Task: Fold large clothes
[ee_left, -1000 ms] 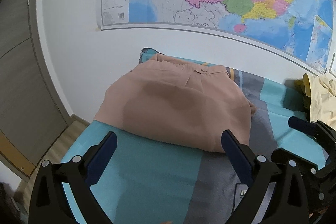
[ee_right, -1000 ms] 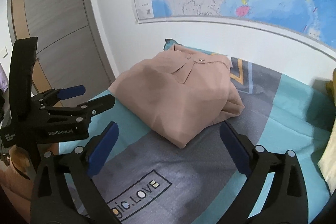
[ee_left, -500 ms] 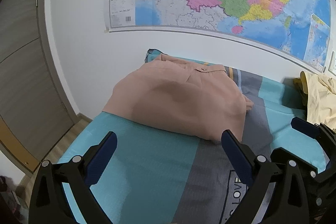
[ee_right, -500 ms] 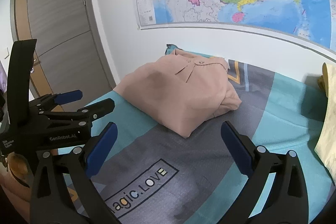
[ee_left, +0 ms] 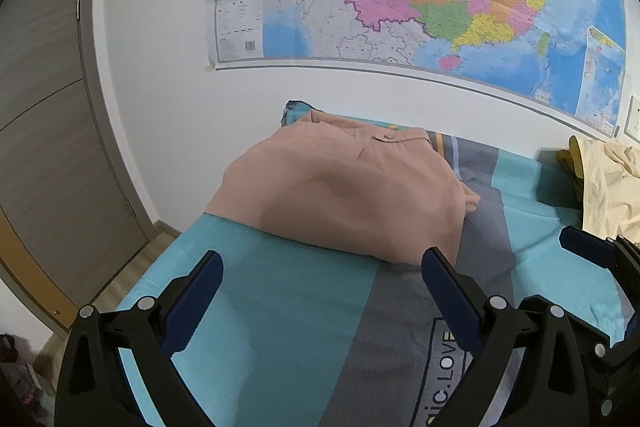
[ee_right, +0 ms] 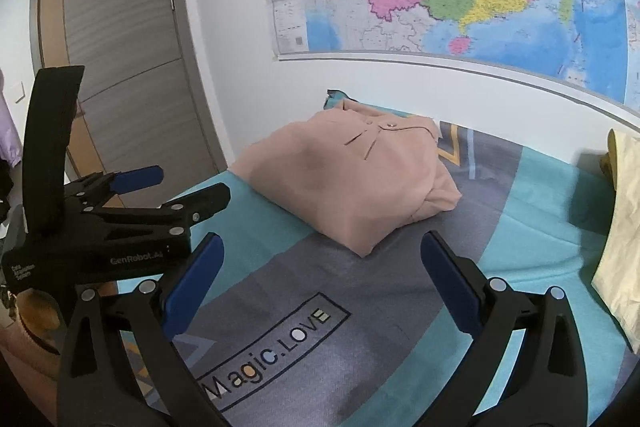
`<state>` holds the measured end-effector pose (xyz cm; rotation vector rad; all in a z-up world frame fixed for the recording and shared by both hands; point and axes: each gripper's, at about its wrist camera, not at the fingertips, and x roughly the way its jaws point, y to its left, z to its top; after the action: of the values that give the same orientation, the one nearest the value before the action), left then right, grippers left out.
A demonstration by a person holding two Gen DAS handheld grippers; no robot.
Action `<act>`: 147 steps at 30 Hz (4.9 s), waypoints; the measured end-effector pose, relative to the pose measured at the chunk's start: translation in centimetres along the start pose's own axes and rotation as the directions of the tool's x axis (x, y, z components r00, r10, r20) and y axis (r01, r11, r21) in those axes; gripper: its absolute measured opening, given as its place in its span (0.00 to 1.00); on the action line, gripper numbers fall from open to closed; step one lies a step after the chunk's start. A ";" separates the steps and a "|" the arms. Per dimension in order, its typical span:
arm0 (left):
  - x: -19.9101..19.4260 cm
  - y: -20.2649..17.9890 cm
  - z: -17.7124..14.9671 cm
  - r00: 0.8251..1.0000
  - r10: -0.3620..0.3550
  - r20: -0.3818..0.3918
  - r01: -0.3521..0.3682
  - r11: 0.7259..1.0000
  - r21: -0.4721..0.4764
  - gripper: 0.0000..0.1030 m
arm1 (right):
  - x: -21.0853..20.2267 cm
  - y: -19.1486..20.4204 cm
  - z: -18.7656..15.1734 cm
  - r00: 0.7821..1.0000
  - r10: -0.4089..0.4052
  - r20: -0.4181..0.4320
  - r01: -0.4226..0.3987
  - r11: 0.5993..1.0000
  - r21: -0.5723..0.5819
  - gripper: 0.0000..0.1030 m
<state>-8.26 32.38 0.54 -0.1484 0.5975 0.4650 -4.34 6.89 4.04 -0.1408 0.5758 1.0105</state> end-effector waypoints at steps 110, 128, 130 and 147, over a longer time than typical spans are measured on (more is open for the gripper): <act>0.6 -0.2 -1.9 0.999 0.017 -0.045 -0.018 1.000 -0.001 0.93 | -0.1 -0.9 -0.7 0.999 0.034 -0.009 -0.033 0.996 0.084 0.94; 0.7 -0.4 -2.2 0.999 0.017 -0.047 -0.017 1.000 -0.002 0.93 | 0.0 -0.8 -0.8 0.999 0.034 -0.010 -0.033 0.996 0.087 0.94; 0.8 -0.4 -2.1 0.999 0.014 -0.049 -0.014 1.000 -0.004 0.93 | 0.0 -0.8 -0.8 0.999 0.031 -0.012 -0.030 0.996 0.087 0.94; 0.6 -0.6 -2.0 1.000 0.004 -0.024 -0.004 1.000 -0.001 0.93 | -0.1 -0.8 -1.1 1.000 0.025 -0.012 -0.023 0.995 0.099 0.94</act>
<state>-8.54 31.53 -1.50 -0.1536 0.6209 0.4674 -4.14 5.99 3.01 -0.0530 0.6399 1.0028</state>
